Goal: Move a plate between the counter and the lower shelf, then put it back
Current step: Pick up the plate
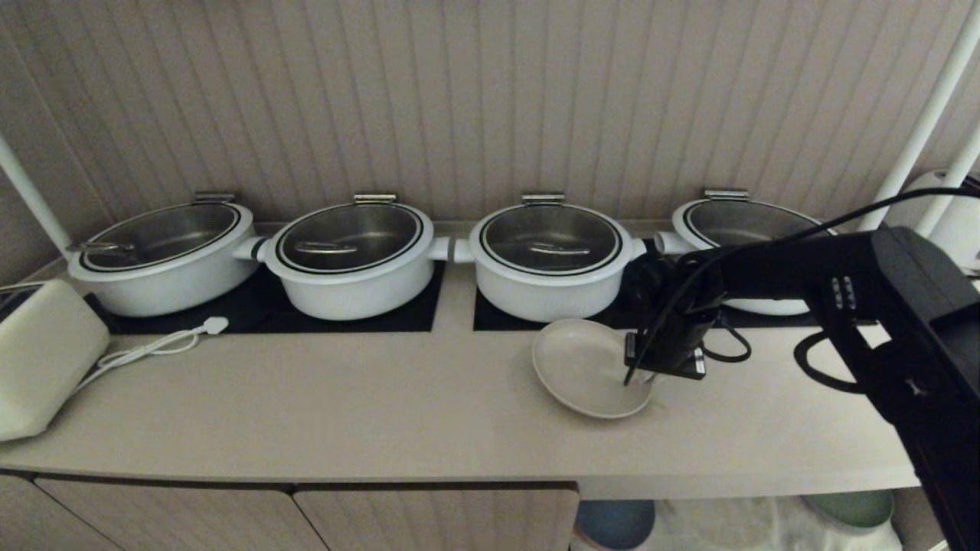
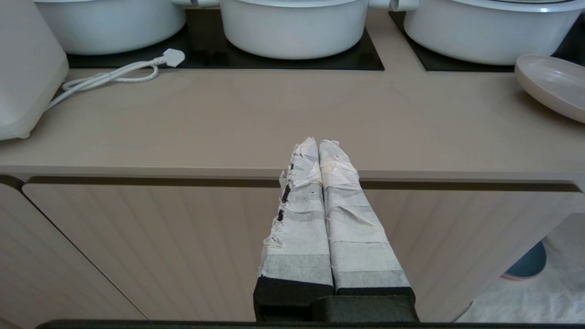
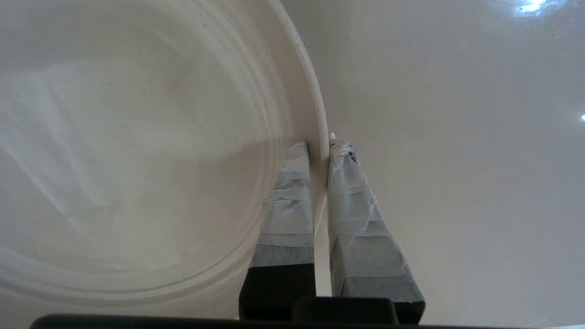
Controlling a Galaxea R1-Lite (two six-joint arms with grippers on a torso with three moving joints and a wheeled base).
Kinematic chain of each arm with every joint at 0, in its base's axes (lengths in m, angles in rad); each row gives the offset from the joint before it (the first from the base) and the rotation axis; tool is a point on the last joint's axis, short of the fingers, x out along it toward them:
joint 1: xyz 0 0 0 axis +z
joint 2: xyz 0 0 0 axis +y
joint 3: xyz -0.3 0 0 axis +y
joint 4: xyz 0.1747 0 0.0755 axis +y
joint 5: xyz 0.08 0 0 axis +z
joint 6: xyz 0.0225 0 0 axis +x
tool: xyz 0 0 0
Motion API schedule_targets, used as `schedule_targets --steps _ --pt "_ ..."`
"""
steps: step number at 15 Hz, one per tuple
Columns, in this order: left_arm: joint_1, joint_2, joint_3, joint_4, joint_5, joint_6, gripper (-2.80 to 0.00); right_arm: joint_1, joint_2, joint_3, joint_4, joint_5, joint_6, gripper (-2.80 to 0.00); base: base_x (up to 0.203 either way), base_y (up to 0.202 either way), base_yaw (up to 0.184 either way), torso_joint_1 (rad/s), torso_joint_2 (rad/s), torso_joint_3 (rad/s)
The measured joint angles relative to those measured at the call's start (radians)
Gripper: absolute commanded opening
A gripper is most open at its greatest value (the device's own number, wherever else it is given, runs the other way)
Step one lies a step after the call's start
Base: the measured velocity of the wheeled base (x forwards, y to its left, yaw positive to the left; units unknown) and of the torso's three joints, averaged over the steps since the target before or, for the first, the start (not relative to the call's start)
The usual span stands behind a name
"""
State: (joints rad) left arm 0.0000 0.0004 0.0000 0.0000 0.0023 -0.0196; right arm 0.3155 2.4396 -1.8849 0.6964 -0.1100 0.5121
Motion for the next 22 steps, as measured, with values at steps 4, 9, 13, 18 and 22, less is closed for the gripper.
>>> schedule_targets --steps 4,9,13,18,22 --pt "0.0 0.0 0.0 0.0 0.0 0.0 -2.8 0.0 -0.011 0.007 0.007 0.0 0.014 -2.8 0.0 0.0 0.0 0.0 0.0 0.0" --pt "0.0 0.0 0.0 0.0 0.0 0.0 -2.8 0.0 -0.046 0.015 0.011 0.0 0.014 -2.8 0.0 0.0 0.0 0.0 0.0 0.0" --pt "0.0 0.0 0.0 0.0 0.0 0.0 -2.8 -0.003 -0.104 0.076 0.007 0.0 0.014 -2.8 0.0 0.0 0.0 0.0 0.0 0.0" --pt "0.0 0.0 0.0 0.0 0.0 0.0 -2.8 -0.003 -0.2 0.174 0.0 0.0 0.059 -2.8 0.0 0.0 0.0 0.0 0.0 0.0" --pt "0.0 0.0 0.0 0.0 0.0 0.0 -2.8 -0.011 -0.301 0.265 -0.031 0.06 0.067 -2.8 0.0 0.0 0.0 0.0 0.0 0.0"
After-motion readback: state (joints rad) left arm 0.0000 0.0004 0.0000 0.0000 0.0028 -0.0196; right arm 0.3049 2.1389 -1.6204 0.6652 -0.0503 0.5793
